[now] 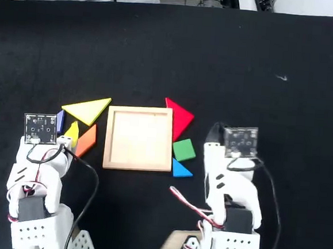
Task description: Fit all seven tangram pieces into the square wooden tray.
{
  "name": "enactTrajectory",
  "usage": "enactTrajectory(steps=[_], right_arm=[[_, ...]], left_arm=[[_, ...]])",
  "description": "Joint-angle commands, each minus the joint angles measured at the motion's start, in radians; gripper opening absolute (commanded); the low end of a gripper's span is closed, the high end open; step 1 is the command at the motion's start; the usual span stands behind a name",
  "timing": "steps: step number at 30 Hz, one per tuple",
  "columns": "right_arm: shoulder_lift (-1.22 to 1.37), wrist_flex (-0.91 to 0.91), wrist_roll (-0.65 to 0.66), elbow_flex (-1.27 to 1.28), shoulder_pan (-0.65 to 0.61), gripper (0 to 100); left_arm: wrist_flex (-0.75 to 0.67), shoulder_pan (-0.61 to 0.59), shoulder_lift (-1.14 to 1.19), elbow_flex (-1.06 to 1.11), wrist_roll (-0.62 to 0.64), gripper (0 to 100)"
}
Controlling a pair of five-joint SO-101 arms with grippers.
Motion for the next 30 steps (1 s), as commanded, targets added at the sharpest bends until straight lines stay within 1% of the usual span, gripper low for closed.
enactTrajectory(steps=[1, 4, 6, 12, 14, 16, 18, 20, 22, 25, 30], right_arm=[[-0.088, 0.049, 0.074, -0.005, -0.06, 1.6], [-0.087, 0.092, 0.123, -0.008, -0.114, 1.6], [-0.087, 0.12, 0.143, -0.018, -0.144, 1.5], [-0.085, 0.196, 0.14, -0.091, -0.153, 1.5], [-0.085, 0.242, 0.14, -0.12, -0.153, 1.5], [-0.085, 0.278, 0.14, -0.136, -0.153, 1.5], [-0.085, 0.281, 0.14, -0.125, -0.15, 1.4], [-0.085, 0.272, 0.14, -0.108, -0.15, 1.3], [-0.085, 0.252, 0.14, -0.093, -0.152, 1.2], [-0.085, 0.238, 0.14, -0.073, -0.15, 1.2], [-0.094, 0.244, 0.14, -0.064, -0.147, 1.2]], left_arm=[[0.0, -0.008, 0.0, 0.019, -0.018, 25], [-0.002, -0.008, 0.002, 0.019, -0.023, 25], [-0.002, -0.004, 0.002, 0.019, -0.049, 25], [-0.003, 0.025, 0.04, 0.012, -0.058, 25], [0.018, 0.024, 0.075, -0.031, -0.058, 25], [0.083, 0.024, 0.129, -0.108, -0.052, 25], [0.163, 0.028, 0.195, -0.225, -0.031, 25], [0.199, 0.053, 0.265, -0.349, -0.003, 25], [0.186, 0.087, 0.345, -0.447, 0.005, 25], [0.126, 0.151, 0.493, -0.544, 0.015, 25], [0.015, 0.177, 0.827, -0.664, 0.178, 25]])
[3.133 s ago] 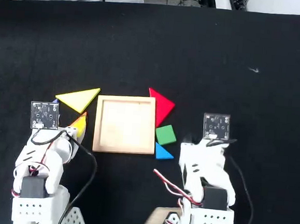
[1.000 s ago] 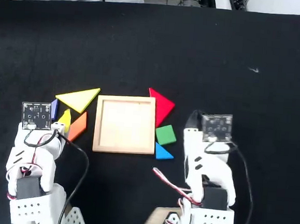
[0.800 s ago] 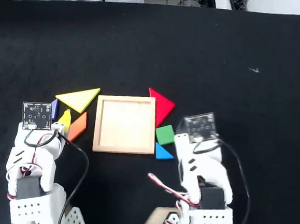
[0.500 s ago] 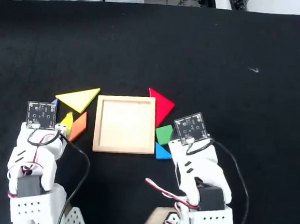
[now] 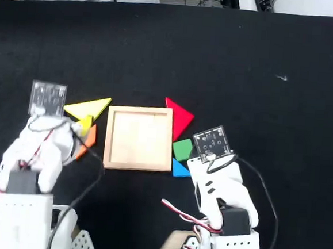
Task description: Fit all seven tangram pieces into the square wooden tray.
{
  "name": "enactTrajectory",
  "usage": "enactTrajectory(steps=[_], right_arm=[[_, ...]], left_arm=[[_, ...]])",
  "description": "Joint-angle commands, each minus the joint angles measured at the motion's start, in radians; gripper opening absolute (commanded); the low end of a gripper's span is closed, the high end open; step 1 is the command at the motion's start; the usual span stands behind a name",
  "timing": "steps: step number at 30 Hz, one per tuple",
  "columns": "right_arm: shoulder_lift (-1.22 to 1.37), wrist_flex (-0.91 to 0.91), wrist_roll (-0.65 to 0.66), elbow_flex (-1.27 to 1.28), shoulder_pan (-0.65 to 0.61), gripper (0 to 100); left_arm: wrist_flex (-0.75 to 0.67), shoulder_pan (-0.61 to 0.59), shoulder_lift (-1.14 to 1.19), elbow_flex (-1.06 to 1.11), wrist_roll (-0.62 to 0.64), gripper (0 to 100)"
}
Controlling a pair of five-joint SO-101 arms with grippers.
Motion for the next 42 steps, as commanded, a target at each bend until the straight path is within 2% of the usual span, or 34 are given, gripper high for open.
enactTrajectory(steps=[1, 4, 8, 12, 21, 26, 29, 34, 40, 42], right_arm=[[-0.094, -0.023, 0.006, -0.001, -0.009, 1.2], [-0.094, -0.031, 0.006, 0.013, -0.009, 1.2], [-0.094, -0.031, 0.006, 0.013, -0.009, 1.2], [-0.094, -0.029, 0.006, 0.01, -0.015, 1.3], [-0.087, 0.023, 0.006, -0.084, -0.011, 1.5], [-0.085, 0.055, 0.012, -0.18, -0.011, 1.5], [-0.062, 0.064, 0.02, -0.226, -0.011, 1.5], [0.159, 0.049, 0.054, -0.372, -0.011, 1.5], [0.636, 0.057, 0.044, -0.657, -0.014, 1.5], [0.794, 0.057, 0.003, -0.731, -0.014, 1.5]], left_arm=[[-0.127, 0.021, 0.31, -0.157, 0.16, 25], [-0.198, 0.016, 0.488, -0.163, 0.222, 25], [-0.239, 0.013, 0.612, -0.168, 0.221, 25], [-0.27, 0.022, 0.637, -0.153, 0.221, 25], [-0.466, 0.045, 0.634, -0.007, 0.227, 25], [-0.482, 0.137, 0.626, 0.038, 0.221, 25], [-0.482, 0.142, 0.626, 0.038, 0.221, 25], [-0.482, 0.142, 0.626, 0.038, 0.221, 25], [-0.482, 0.142, 0.626, 0.038, 0.221, 25], [-0.482, 0.142, 0.626, 0.038, 0.221, 25]])
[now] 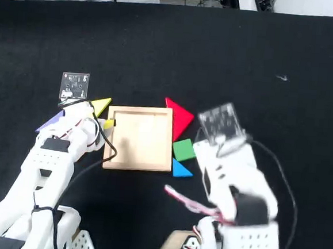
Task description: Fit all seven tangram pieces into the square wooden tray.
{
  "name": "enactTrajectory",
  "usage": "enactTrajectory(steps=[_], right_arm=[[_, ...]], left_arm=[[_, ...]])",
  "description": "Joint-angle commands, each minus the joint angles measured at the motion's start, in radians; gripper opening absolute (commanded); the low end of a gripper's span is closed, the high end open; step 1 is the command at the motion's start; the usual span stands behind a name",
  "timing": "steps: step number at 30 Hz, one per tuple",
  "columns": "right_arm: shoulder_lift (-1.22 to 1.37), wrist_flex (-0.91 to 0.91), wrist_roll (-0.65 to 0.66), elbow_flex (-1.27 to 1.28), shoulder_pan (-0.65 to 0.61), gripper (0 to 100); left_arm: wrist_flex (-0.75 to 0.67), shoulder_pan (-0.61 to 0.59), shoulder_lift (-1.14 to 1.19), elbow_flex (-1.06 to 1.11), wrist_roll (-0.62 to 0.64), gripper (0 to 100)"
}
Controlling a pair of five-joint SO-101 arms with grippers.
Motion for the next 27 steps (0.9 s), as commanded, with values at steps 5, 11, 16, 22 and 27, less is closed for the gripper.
enactTrajectory(steps=[5, 11, 16, 22, 27], right_arm=[[0.529, -0.011, -0.164, -0.306, -0.012, 1.5], [0.711, -0.002, -0.175, -0.486, -0.008, 1.6], [0.82, 0.08, -0.181, -0.602, -0.014, 6.4], [0.949, 0.152, -0.175, -0.694, -0.015, 20.5], [1.044, 0.097, -0.173, -0.75, -0.017, 21.0]], left_arm=[[-0.015, 0.012, -0.011, -0.01, 0.008, 25], [-0.023, -0.013, -0.011, -0.012, 0.008, 25], [-0.089, -0.042, -0.002, -0.002, 0.008, 25], [-0.084, -0.039, -0.002, 0.002, 0.008, 25], [-0.089, -0.041, -0.011, 0.025, 0.008, 25]])
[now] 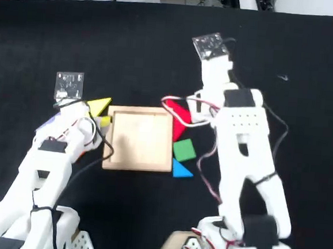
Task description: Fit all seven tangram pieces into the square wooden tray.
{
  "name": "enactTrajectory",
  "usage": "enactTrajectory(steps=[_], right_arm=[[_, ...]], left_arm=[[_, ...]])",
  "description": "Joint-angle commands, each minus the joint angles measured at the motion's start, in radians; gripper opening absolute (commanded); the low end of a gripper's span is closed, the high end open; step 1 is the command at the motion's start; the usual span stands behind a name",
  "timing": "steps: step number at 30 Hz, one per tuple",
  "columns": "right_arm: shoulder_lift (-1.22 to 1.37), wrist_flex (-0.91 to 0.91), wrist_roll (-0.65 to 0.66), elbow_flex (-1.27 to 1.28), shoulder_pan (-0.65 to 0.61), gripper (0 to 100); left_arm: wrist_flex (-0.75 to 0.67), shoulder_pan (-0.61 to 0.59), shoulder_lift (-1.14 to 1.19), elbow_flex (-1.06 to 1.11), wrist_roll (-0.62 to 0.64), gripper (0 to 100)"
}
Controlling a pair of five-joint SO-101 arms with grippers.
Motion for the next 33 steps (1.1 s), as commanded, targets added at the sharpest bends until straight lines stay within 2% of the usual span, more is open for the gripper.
enactTrajectory(steps=[1, 7, 10, 16, 25, 33], right_arm=[[0.045, -0.044, -0.002, -0.088, -0.025, 21.1], [0.176, -0.068, -0.002, -0.107, -0.16, 37.3], [0.245, -0.152, -0.002, -0.116, -0.167, 37.8], [0.421, -0.327, -0.009, -0.153, -0.094, 37.8], [0.702, -0.308, -0.003, -0.377, -0.037, 37.8], [0.73, -0.091, -0.005, -0.496, -0.137, 37.8]], left_arm=[[-0.018, -0.01, -0.014, -0.004, 0.009, 25], [-0.018, -0.01, -0.014, -0.004, 0.009, 25], [-0.02, -0.01, -0.014, -0.004, 0.012, 25], [-0.02, -0.012, -0.014, -0.004, 0.014, 25], [-0.02, -0.007, -0.006, -0.01, 0.011, 25], [-0.02, -0.004, -0.006, -0.01, 0.009, 25]])
